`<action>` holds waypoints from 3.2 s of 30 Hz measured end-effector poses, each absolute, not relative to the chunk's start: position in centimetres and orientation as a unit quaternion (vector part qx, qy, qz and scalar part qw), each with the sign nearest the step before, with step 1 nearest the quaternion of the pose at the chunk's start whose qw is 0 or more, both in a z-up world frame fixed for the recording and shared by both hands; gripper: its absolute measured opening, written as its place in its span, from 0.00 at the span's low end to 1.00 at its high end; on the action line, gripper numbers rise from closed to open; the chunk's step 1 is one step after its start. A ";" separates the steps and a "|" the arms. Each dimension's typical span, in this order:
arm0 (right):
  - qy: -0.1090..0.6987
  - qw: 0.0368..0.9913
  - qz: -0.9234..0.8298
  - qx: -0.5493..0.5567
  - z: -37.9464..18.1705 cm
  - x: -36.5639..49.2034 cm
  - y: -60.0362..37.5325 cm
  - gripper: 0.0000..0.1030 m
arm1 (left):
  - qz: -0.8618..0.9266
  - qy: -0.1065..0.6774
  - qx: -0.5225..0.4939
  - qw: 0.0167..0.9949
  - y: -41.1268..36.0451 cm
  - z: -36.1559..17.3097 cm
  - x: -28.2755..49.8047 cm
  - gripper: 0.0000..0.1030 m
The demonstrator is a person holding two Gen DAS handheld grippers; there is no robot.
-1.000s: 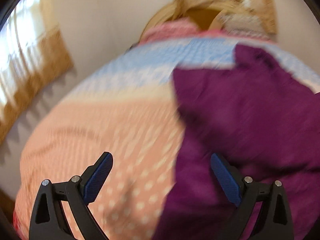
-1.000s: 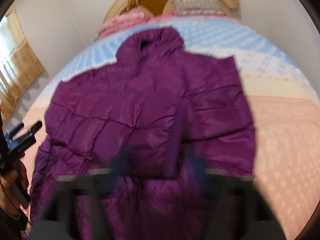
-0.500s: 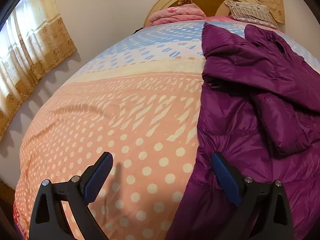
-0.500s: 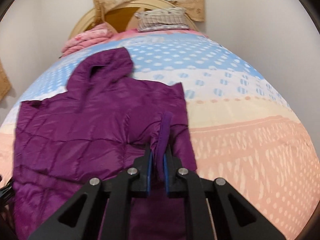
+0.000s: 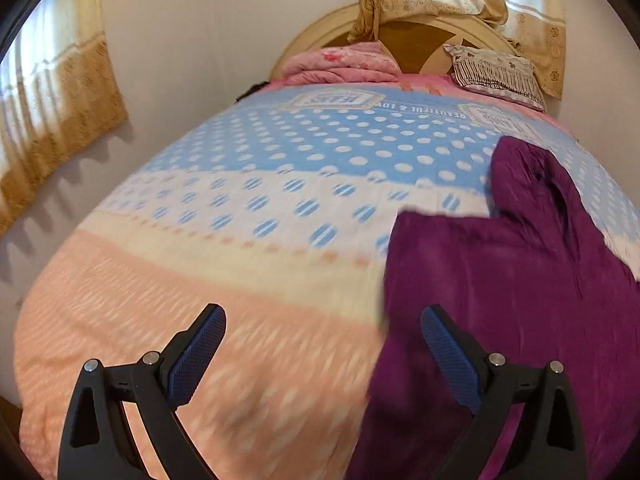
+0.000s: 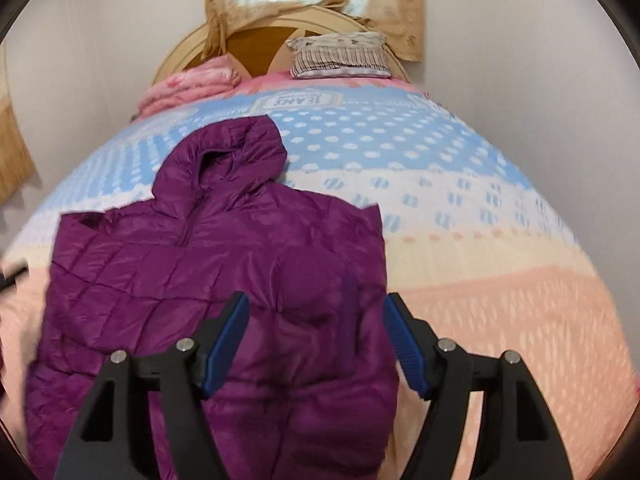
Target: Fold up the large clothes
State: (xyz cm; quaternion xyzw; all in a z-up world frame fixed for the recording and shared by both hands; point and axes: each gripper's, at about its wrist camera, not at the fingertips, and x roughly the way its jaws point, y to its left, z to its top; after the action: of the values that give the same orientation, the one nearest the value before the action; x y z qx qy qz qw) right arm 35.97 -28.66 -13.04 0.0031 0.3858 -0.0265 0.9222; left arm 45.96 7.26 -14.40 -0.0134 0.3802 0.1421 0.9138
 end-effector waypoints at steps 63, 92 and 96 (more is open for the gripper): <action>0.405 0.913 -0.021 -0.035 -20.7 43.4 -26.5 0.14 | 0.090 0.408 0.055 0.907 -2.7 -21.6 53.1 0.98; 0.383 0.921 0.057 0.034 -13.4 57.8 -29.6 0.87 | -0.013 0.405 -0.036 0.914 -2.2 -13.3 69.5 0.98; 0.395 0.914 0.075 0.051 -14.1 63.0 -29.3 0.87 | -0.025 0.417 -0.032 0.908 -4.7 -14.0 73.4 0.98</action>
State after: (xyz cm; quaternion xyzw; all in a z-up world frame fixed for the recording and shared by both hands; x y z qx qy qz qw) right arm 63.00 -29.35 -14.13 0.0511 0.3953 0.0749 0.9141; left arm 73.37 -4.66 -14.01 -0.0316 0.4165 -0.0252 0.9082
